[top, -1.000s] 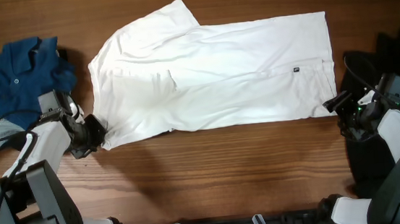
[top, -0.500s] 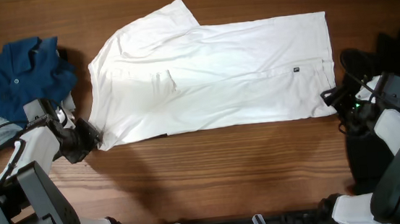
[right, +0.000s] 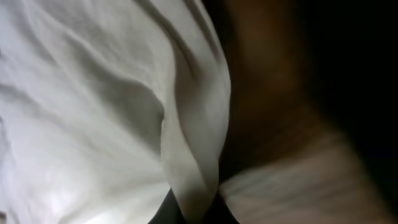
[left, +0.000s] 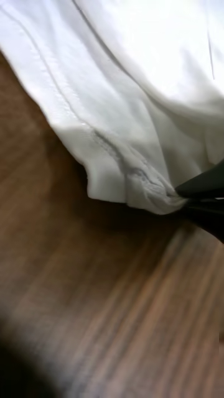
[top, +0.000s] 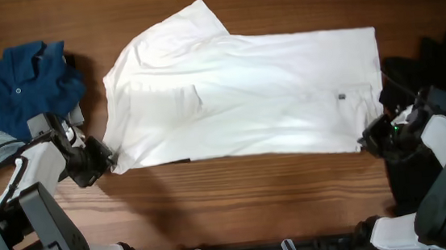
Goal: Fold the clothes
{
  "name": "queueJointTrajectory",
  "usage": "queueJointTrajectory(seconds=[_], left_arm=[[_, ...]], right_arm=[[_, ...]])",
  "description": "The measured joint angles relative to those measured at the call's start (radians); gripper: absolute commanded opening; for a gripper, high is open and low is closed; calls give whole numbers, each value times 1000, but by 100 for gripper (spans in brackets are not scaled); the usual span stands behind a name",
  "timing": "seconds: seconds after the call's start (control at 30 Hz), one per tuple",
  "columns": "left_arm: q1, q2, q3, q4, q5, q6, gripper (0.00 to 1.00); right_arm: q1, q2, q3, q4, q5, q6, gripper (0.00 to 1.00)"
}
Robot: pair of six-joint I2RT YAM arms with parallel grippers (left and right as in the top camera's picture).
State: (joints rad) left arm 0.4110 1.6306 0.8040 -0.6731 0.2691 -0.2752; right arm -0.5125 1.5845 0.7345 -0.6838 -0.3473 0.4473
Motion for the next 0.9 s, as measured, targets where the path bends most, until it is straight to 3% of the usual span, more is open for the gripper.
queueJointTrajectory(seconds=[0.17,0.2,0.27,0.3,0.33,0.37,0.47,0.7,0.9], left_arm=[[46,-86,0,-45,-26,-1,4],[54,-101,0,-53,-31,-1,4],[68,-127,0,-77,-40,-1,7],[71,-138,0,-87,-49,-3,13],[76,-153,0,-89,-67,-6,16],[80,-167,0,-89,-80,-14,27],[82,-193,1,-95,-100,-20,38],[73,-271,80,-179,-81,-14,52],[-163,-303,221,6,13,92,57]], right_arm=[[-8,-73,5,-125,112,20,4],[-8,-74,6,-130,123,20,10],[-8,-74,7,-148,151,19,34],[-8,-74,7,-149,166,20,46],[-8,-74,8,-148,181,22,51],[-8,-74,8,-146,195,23,54],[-8,-74,28,-150,213,23,56],[-8,-74,257,-172,89,-31,56],[15,-75,368,-161,-26,-60,57]])
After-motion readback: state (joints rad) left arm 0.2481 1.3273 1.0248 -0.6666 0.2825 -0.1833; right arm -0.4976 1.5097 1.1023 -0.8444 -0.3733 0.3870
